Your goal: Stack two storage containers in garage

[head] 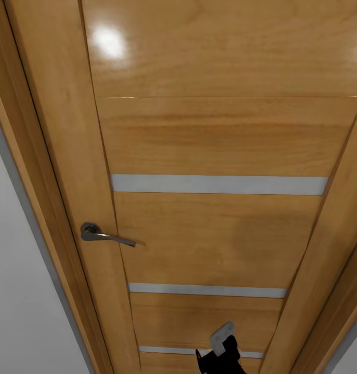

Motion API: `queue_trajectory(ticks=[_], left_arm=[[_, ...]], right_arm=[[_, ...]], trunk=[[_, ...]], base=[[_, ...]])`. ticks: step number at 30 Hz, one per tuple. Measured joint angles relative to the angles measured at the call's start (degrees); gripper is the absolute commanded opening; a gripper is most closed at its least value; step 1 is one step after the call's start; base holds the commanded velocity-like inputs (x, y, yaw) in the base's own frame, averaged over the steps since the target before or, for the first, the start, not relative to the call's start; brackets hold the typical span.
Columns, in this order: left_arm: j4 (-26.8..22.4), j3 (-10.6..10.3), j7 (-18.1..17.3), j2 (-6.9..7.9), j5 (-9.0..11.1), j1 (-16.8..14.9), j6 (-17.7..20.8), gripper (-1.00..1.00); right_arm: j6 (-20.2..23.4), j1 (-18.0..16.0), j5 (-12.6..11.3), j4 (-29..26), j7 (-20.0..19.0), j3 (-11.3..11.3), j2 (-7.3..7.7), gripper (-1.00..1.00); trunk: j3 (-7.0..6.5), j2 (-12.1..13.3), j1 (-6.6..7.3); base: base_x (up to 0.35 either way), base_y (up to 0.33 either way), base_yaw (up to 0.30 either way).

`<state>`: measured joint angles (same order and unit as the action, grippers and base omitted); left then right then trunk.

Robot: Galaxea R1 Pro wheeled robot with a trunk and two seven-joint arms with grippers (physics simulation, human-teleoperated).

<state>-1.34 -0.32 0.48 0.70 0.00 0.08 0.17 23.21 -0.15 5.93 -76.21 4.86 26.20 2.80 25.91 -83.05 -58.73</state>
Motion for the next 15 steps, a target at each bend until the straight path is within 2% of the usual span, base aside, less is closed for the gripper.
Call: queue_trajectory(ticks=[3, 9, 11, 15], left_arm=[[0.0, 0.0, 0.0, 0.0, 0.0, 0.0, 0.0, 1.0], [0.0, 0.0, 0.0, 0.0, 0.0, 0.0, -0.01, 1.0], [0.0, 0.0, 0.0, 0.0, 0.0, 0.0, -0.01, 1.0], [0.0, 0.0, 0.0, 0.0, 0.0, 0.0, 0.0, 1.0]], right_arm=[[2.29, 0.0, 2.75, -3.47, -0.03, 0.02, -0.71, 1.0], [5.03, -0.01, 8.85, -7.62, -0.03, 0.09, -4.1, 1.0], [5.91, -0.01, 10.17, -9.24, -0.07, 0.09, -4.77, 1.0], [7.5, -0.04, 10.87, -12.24, -0.1, 0.15, -5.78, 1.0]], trunk=[[0.0, 0.0, 0.0], [0.0, 0.0, 0.0], [0.0, 0.0, 0.0], [0.0, 0.0, 0.0]], base=[[0.0, 0.0, 0.0], [0.0, 0.0, 0.0], [0.0, 0.0, 0.0], [0.0, 0.0, 0.0]])
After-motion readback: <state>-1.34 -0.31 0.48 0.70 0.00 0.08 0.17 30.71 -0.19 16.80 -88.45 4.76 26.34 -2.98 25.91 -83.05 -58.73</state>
